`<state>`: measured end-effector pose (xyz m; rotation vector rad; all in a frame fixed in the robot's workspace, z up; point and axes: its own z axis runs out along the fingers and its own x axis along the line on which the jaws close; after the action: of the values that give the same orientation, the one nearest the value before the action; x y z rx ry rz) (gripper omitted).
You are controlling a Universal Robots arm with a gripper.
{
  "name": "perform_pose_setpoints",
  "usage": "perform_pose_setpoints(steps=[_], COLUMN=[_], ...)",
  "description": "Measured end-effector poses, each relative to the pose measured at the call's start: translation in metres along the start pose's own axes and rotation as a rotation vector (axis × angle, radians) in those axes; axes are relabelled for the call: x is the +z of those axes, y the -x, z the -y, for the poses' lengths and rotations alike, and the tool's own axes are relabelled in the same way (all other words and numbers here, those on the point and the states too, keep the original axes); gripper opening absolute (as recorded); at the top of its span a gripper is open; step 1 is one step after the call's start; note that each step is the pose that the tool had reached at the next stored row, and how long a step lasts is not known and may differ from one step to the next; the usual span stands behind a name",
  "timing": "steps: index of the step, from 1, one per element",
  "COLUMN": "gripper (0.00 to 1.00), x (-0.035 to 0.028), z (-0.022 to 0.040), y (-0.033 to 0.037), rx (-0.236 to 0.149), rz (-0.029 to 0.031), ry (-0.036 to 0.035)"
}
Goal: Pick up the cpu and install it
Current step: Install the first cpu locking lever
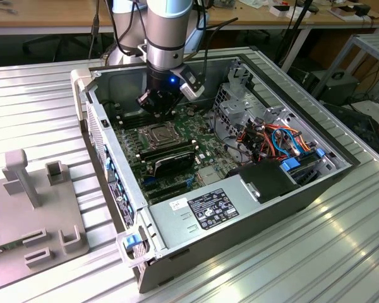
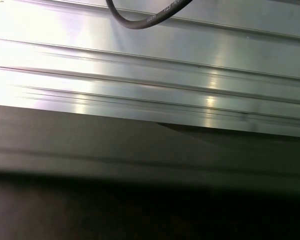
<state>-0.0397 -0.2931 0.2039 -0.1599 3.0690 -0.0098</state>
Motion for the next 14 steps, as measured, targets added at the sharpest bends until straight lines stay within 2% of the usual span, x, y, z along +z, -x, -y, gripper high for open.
perform_pose_setpoints(steps=[14], gripper=[0.11], x=[0.0019], z=[0.0000], y=[0.0003], rx=[0.000], rz=[0.0000], ry=[-0.0003])
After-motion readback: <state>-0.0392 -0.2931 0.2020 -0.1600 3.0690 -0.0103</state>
